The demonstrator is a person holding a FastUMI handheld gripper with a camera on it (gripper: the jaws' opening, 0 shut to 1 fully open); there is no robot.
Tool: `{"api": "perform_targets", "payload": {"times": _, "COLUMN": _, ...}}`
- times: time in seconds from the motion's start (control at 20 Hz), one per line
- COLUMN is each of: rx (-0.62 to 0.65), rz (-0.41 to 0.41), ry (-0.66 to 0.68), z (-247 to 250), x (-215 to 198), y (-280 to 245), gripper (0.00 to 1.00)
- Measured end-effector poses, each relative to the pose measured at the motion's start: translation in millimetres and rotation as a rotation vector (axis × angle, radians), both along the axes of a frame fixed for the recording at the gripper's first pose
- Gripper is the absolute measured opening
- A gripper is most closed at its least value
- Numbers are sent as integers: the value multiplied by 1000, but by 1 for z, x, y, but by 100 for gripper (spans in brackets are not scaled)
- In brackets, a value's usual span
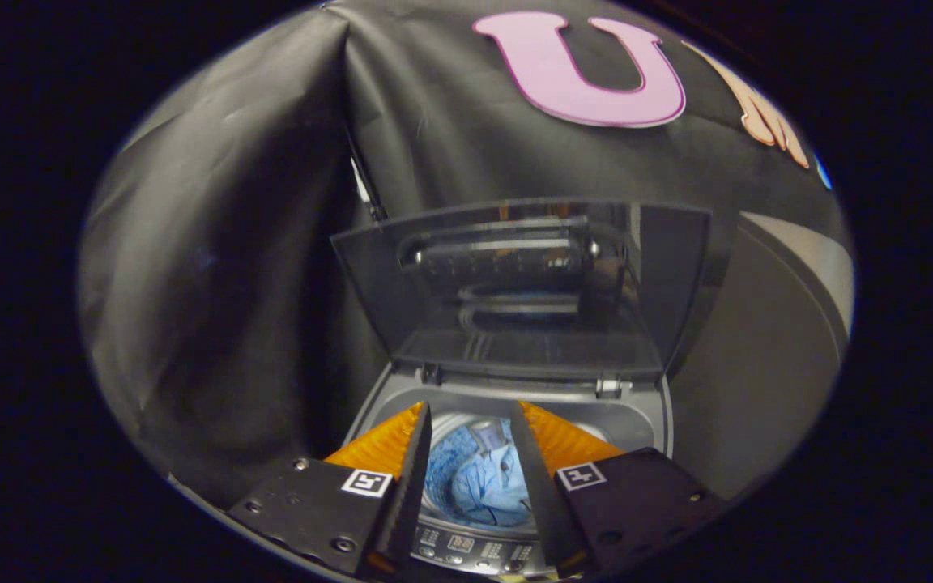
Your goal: Put the clothes into the washing machine and then close the washing machine lid.
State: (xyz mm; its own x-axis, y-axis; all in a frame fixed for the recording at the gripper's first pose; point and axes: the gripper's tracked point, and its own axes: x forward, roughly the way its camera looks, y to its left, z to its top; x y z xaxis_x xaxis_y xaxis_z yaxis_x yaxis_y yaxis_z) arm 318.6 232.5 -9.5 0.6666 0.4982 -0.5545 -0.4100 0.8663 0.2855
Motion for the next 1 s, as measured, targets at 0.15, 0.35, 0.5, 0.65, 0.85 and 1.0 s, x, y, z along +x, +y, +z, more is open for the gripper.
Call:
{"api": "perform_targets", "payload": {"times": 0.15, "rx": 28, "rz": -60, "ry": -120, "z": 43, "x": 32, "y": 1, "gripper": 63}}
{"api": "perform_targets", "payload": {"times": 0.35, "rx": 80, "rz": -131, "ry": -199, "z": 87, "x": 82, "y": 5, "gripper": 62}}
{"api": "perform_targets", "payload": {"times": 0.5, "rx": 63, "rz": -136, "ry": -242, "z": 92, "x": 124, "y": 9, "gripper": 62}}
{"api": "perform_targets", "payload": {"times": 0.65, "rx": 44, "rz": -137, "ry": -223, "z": 74, "x": 147, "y": 15, "gripper": 62}}
{"api": "perform_targets", "payload": {"times": 0.85, "rx": 42, "rz": -117, "ry": -229, "z": 60, "x": 159, "y": 24, "gripper": 63}}
{"api": "perform_targets", "payload": {"times": 1.0, "rx": 23, "rz": -96, "ry": -241, "z": 61, "x": 156, "y": 24, "gripper": 63}}
